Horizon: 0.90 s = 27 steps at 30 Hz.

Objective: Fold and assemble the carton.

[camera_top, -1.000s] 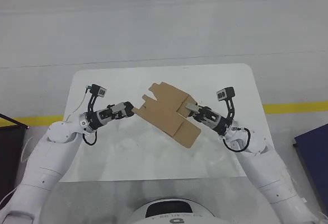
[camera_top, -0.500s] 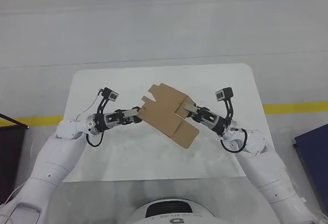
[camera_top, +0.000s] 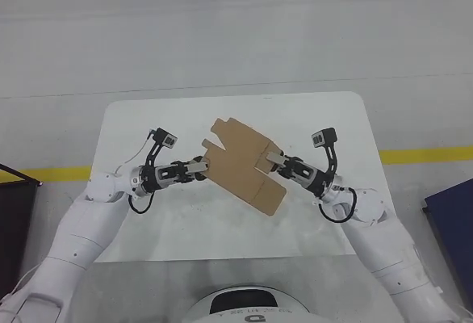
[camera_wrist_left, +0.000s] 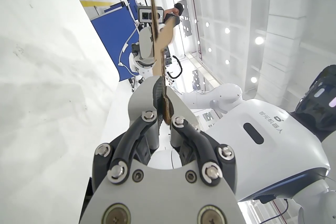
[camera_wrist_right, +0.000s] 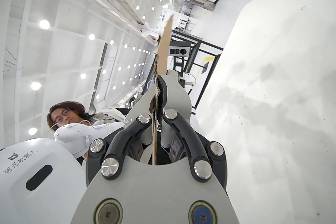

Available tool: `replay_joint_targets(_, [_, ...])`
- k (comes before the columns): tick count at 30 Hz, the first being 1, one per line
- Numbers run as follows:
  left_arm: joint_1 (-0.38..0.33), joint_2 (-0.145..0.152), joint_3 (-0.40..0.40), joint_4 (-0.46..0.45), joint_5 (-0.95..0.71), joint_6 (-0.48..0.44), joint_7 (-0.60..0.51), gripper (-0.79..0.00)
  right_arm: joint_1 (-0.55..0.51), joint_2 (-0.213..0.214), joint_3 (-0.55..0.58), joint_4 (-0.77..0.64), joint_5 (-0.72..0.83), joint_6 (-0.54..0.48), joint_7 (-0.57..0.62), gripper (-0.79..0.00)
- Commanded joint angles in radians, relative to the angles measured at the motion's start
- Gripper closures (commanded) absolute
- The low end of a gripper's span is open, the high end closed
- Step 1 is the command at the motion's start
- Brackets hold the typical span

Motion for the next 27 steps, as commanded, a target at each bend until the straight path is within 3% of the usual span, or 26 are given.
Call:
replay_joint_targets(1, [0.003,0.0,-0.004,-0.003,-0.001,0.003,-0.003,0.0,0.0,0.0,0.003,0.003,0.0,-0.001,-0.004,0.0])
replay_joint_targets(5, [0.003,0.002,-0.015,0.009,0.028,-0.003,0.003,0.0,-0.003,0.0,0.005,0.004,-0.019,-0.01,-0.014,0.0])
replay_joint_targets(6, [0.001,0.002,-0.018,0.015,0.052,-0.013,0.013,0.0,-0.004,0.001,0.005,0.003,-0.033,-0.016,-0.011,-0.065])
replay_joint_targets(7, [-0.001,0.002,-0.02,0.019,0.083,-0.025,0.025,0.0,-0.005,0.001,0.007,0.002,-0.047,-0.021,-0.012,-0.372])
replay_joint_targets(8, [-0.003,0.002,-0.02,0.021,0.11,-0.037,0.037,0.0,-0.007,0.002,0.011,0.001,-0.06,-0.026,-0.023,-0.785])
replay_joint_targets(12, [0.0,0.001,-0.021,0.012,0.132,-0.048,0.048,0.0,-0.021,0.002,0.041,-0.003,-0.114,-0.047,-0.111,-0.785])
replay_joint_targets(19, [0.014,0.007,-0.026,-0.033,0.143,-0.033,0.033,0.0,-0.026,0.008,0.082,-0.037,-0.132,-0.055,-0.114,-0.785])
replay_joint_targets(27, [0.019,0.02,-0.03,-0.057,0.223,-0.049,0.049,0.0,0.049,0.001,0.028,-0.029,-0.339,0.01,-0.174,-0.785])
